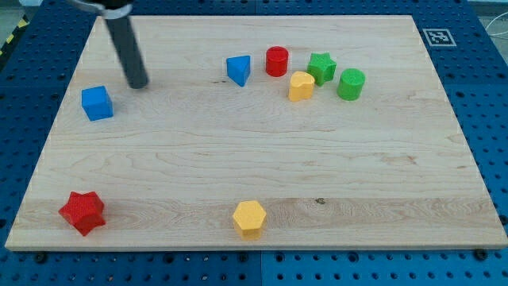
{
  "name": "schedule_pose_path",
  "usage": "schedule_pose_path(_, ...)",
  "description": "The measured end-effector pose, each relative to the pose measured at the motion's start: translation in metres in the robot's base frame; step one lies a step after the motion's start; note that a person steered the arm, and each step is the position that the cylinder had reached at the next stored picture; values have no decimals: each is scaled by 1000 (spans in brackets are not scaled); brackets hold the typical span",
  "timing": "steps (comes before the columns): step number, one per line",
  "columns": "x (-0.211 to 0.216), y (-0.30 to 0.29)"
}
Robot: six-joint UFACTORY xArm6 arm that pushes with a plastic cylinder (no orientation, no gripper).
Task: Slide the blue cube a bit down and slightly up
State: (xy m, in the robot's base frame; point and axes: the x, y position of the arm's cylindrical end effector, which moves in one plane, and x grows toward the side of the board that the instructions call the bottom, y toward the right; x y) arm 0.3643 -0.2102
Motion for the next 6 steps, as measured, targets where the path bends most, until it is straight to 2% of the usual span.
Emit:
schedule_pose_path(1, 8, -39)
schedule_pose_path(3, 75, -51)
schedule_pose_path(5, 111, -4)
schedule_pose_path(6, 113, 26)
